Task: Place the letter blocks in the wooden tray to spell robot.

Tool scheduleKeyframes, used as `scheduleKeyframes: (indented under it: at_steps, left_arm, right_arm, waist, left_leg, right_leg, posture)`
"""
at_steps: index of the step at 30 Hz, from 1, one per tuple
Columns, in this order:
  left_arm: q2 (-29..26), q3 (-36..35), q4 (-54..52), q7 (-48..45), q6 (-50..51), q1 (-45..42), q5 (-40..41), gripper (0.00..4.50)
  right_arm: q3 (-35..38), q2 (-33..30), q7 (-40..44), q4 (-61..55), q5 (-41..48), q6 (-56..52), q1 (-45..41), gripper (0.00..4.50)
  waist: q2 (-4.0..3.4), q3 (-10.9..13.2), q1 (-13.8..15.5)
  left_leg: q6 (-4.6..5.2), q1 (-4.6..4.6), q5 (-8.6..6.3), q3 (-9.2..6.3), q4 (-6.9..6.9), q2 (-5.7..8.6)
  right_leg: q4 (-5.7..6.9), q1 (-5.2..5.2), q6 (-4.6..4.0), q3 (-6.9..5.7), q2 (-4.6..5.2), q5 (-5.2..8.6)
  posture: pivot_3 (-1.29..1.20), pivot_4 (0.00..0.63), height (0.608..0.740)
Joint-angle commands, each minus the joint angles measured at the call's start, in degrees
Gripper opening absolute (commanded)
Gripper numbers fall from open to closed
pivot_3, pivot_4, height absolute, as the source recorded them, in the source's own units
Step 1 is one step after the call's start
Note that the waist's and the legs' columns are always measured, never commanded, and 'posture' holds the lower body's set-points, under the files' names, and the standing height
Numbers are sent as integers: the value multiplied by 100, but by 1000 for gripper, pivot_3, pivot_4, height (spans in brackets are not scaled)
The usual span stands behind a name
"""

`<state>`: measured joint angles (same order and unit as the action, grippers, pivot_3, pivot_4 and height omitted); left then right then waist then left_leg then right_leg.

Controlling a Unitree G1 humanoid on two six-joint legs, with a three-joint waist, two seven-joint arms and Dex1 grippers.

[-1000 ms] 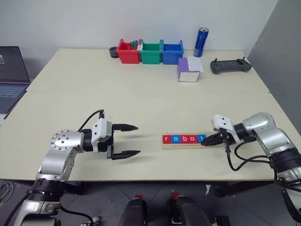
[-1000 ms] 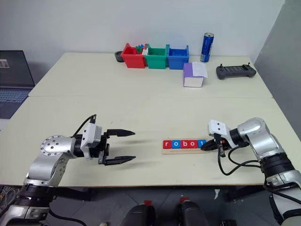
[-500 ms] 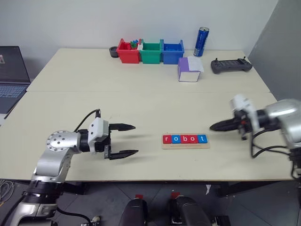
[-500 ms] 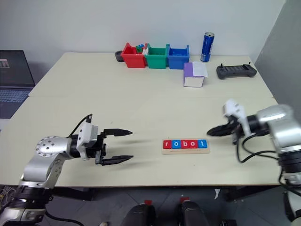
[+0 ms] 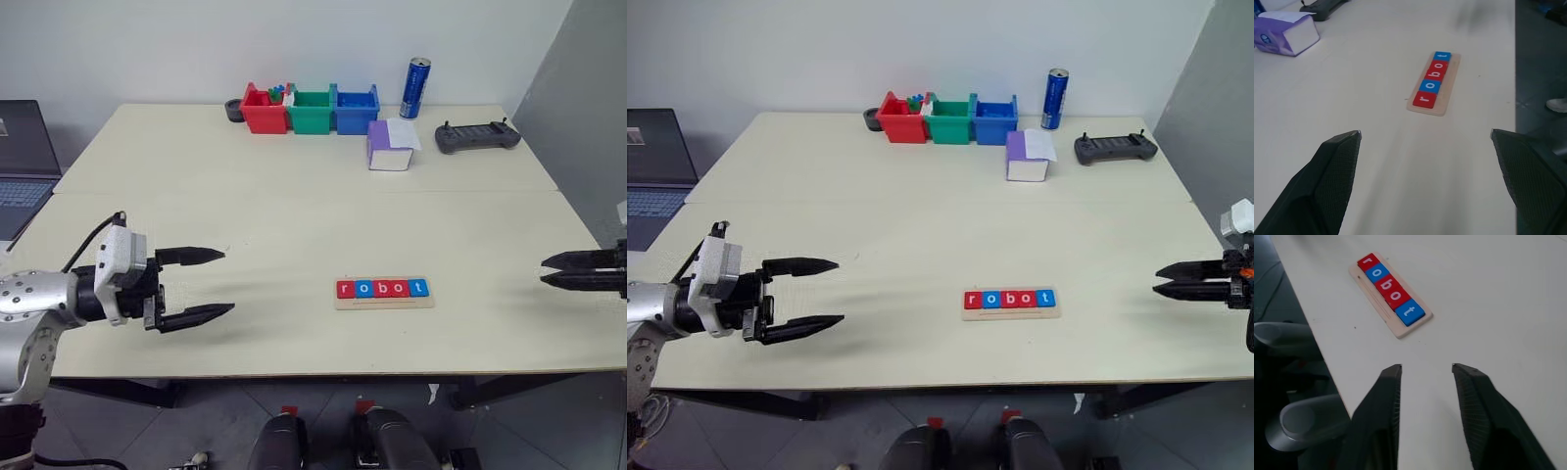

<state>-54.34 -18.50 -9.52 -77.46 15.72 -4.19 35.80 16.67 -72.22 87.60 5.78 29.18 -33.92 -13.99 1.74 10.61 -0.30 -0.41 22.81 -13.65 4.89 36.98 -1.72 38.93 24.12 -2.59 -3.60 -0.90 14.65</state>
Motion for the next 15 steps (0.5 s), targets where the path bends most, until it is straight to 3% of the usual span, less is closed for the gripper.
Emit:
scheduleKeyframes:
  at_steps: [1, 5, 6, 15]
  left_arm:
    - [-207, -268, -182, -51, 116, 6, 130, 4500]
    - [-277, -283, -191, 11, 179, 15, 46, 4500]
    - [-282, -282, -205, 45, 190, 32, 23, 4500]
    - [-294, -174, -203, 203, 77, -4, -230, 4500]
  right_arm:
    - [35, -395, 489, -131, 405, 131, 85, 2969]
    - [12, -502, 489, -81, 583, 151, 83, 4324]
    - [-5, -522, 489, -114, 639, 159, 142, 4466]
    - [-157, -613, 489, 36, 739, 264, 108, 4466]
  waist:
    - [0, 0, 22]
    - [0, 0, 24]
    - [0, 0, 24]
    - [0, 0, 23]
  left_leg:
    - [0, 1, 0, 0, 0, 1]
    - [0, 3, -1, -2, -2, 1]
    - [0, 3, -1, -2, -3, 2]
    - [0, 4, -1, -3, -2, 2]
  right_leg:
    - [0, 1, -4, 0, 0, 2]
    - [-4, 1, -7, 0, 0, 4]
    - [-4, 1, -7, 0, 0, 4]
    - [-4, 1, -7, 0, 0, 4]
  posture:
    - [0, 150, 740]
    - [0, 150, 740]
    - [0, 150, 740]
    - [0, 150, 740]
